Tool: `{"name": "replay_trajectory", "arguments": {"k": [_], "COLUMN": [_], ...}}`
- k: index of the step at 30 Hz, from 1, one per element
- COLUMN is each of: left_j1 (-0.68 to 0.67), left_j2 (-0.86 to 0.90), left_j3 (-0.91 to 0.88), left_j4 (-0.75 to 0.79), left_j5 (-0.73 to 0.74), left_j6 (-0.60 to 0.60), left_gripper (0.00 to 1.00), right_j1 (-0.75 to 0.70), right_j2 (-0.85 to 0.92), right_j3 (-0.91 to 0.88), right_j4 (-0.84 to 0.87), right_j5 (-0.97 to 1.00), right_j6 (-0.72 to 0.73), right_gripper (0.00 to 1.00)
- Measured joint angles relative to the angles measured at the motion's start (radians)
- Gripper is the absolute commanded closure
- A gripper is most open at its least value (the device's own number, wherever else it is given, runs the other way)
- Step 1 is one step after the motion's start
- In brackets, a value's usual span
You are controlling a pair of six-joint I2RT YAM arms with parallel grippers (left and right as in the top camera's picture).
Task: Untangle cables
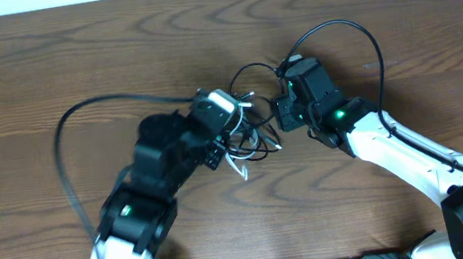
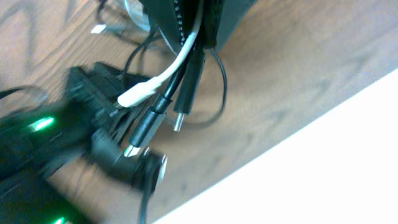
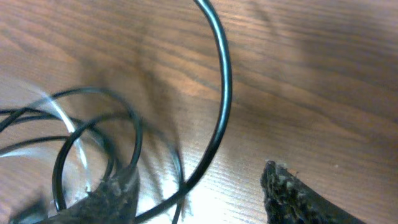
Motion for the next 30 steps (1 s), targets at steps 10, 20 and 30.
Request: {"name": "replay_trajectory", "arguments": {"k": [10,20,30], "left_j1": [0.000,0.000,0.000], "left_j2": [-0.224,-0.233,-0.224], "left_j3": [0.000,0.000,0.000], "left_j4": [-0.027,-0.248,-0.337], "left_j5": [0.032,-0.068,-0.105], "left_j6": [-0.034,-0.034,-0.034], "left_gripper": [0.84,0.84,0.83], "right_j1": [0.000,-0.030,-0.250], "right_j2": [0.030,0.030,0.031], "right_j3": [0.000,0.000,0.000], "right_j4": [-0.027,-0.113,-0.299], "right_j5": [0.107,0.332,0.428], "right_j6": [0.084,0.245,0.475], "right_gripper": [0.99,0.99,0.99]}}
